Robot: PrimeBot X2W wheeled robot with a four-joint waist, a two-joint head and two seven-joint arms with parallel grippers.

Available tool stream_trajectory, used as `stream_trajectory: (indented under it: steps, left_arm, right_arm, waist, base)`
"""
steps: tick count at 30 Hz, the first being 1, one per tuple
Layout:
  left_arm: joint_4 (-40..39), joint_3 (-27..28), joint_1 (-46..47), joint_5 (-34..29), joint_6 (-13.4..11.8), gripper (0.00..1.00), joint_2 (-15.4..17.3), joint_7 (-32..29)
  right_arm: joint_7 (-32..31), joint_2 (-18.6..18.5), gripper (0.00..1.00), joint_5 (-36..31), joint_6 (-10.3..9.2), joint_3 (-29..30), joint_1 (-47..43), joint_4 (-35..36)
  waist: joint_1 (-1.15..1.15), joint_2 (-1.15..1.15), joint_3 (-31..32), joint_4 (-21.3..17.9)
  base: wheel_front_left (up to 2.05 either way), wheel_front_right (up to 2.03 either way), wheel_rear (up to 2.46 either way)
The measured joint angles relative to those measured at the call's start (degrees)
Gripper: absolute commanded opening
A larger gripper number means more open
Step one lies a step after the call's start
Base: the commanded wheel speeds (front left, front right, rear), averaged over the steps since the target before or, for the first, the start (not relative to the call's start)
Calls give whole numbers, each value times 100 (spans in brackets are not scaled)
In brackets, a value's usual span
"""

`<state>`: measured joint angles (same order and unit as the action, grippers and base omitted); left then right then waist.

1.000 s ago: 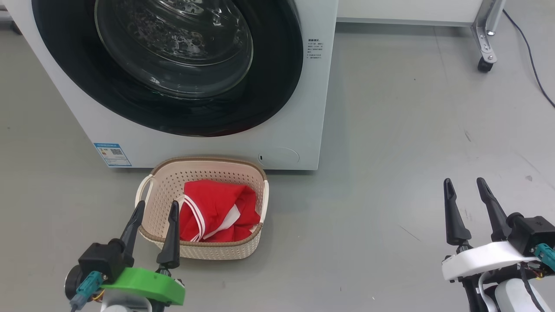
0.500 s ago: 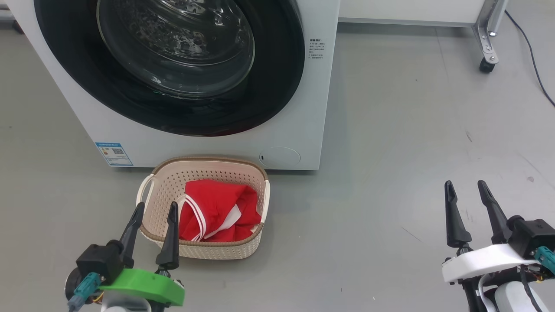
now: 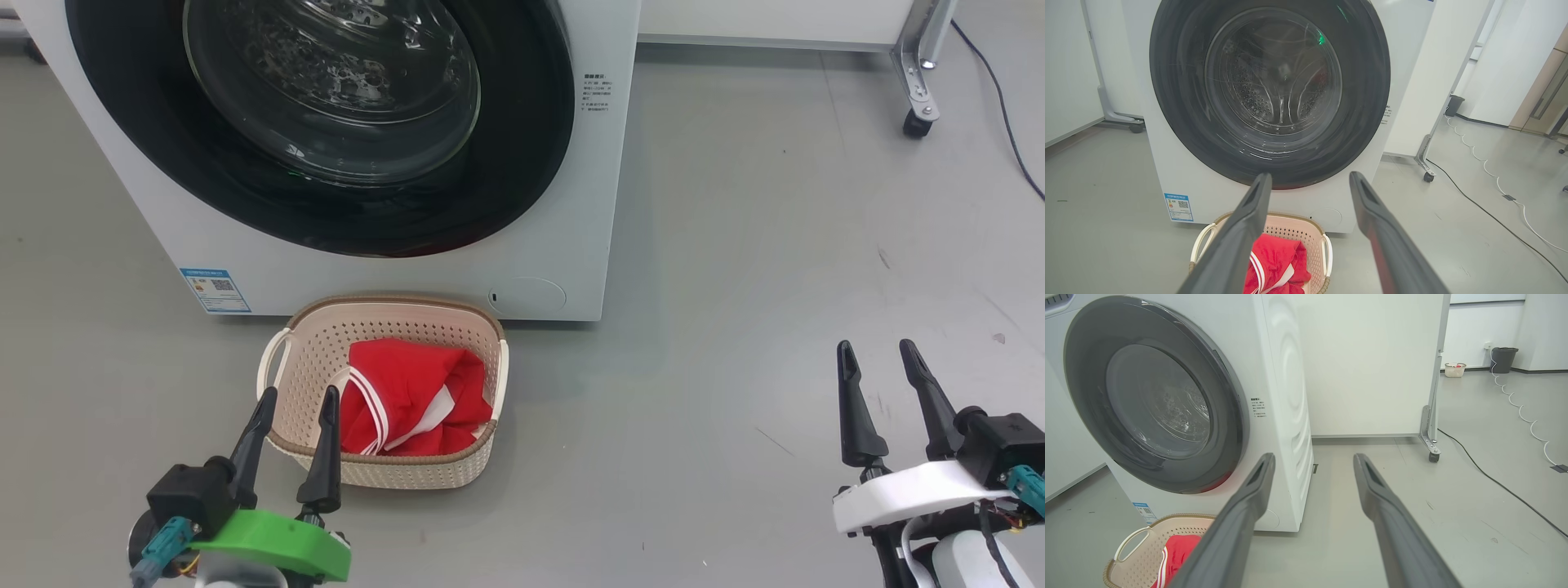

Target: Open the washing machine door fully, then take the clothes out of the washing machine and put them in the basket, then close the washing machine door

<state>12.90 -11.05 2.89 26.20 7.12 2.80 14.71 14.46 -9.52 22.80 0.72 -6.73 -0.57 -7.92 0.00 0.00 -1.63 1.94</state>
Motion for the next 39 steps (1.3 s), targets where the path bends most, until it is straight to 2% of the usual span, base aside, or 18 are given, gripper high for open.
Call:
stream_trajectory:
  steps: [17, 18, 27, 39]
  left_arm:
    - [10, 4, -1, 105, 0, 100, 0, 0]
    - [5, -4, -1, 124, 0, 0, 2, 0]
    - [310, -42, -203, 211, -1, 0, -56, -2]
    - [246, 59, -203, 1154, -1, 0, -59, -213]
  right_arm:
    - [0, 49, 100, -76, 75, 67, -2, -5]
    - [0, 51, 0, -77, 78, 74, -2, -5]
    - [-12, 233, 0, -3, 74, 33, -220, -354]
    - [-281, 282, 0, 1009, 124, 204, -208, -397]
  waist:
    - [0, 0, -4, -19]
    - [0, 0, -5, -22]
    - [0, 0, -3, -29]
    - [0, 0, 17, -51]
  base:
    - [0, 0, 0]
    - [0, 0, 0]
    - [0, 0, 0]
    - [0, 0, 0]
